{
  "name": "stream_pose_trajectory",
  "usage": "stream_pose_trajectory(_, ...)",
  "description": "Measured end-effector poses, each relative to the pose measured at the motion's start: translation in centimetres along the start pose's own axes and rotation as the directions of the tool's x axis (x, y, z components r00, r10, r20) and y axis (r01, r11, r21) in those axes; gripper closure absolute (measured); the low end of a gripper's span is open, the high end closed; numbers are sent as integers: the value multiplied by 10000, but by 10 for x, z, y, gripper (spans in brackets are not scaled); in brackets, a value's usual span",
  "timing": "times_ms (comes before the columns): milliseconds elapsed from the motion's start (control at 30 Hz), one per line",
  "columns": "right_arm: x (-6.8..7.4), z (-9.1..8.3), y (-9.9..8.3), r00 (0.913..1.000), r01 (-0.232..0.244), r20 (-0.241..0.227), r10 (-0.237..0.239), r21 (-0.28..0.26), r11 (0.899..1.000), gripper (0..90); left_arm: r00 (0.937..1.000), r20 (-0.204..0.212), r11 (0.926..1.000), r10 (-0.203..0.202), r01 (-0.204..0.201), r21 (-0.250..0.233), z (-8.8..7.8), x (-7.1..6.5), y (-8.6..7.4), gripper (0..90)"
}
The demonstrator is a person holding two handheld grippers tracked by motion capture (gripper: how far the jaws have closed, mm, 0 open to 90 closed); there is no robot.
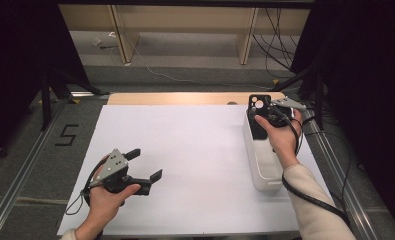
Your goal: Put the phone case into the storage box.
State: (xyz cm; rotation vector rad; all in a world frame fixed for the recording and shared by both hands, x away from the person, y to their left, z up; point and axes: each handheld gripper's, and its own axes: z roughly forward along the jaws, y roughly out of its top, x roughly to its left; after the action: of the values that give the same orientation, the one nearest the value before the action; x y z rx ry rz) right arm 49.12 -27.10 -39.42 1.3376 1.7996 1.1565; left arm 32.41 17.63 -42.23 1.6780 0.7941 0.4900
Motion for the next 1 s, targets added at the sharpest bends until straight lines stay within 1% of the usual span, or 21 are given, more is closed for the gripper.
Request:
stream_pose_trajectory(200,5,-6,-1,9997,146,-182,-147,-56,9999,194,10000,23,10000,8,-8,22,0,0,0,0)
stream_pose_trajectory(333,8,-12,-2,9993,102,-370,-106,-103,9999,193,10000,21,10000,3,-3,15,0,0,0,0)
stream_pose_trajectory(767,18,-24,-3,9961,389,-779,-403,-195,9991,195,10000,26,10000,-18,18,42,1,-1,-1,0)
stream_pose_trajectory(867,19,-27,-3,9956,407,-837,-426,-245,9989,194,10000,31,10000,-18,18,43,1,-1,-1,0)
stream_pose_trajectory(1000,20,-29,-5,9950,296,-948,-318,-240,9993,190,10000,7,10000,-5,5,28,0,-1,0,0)
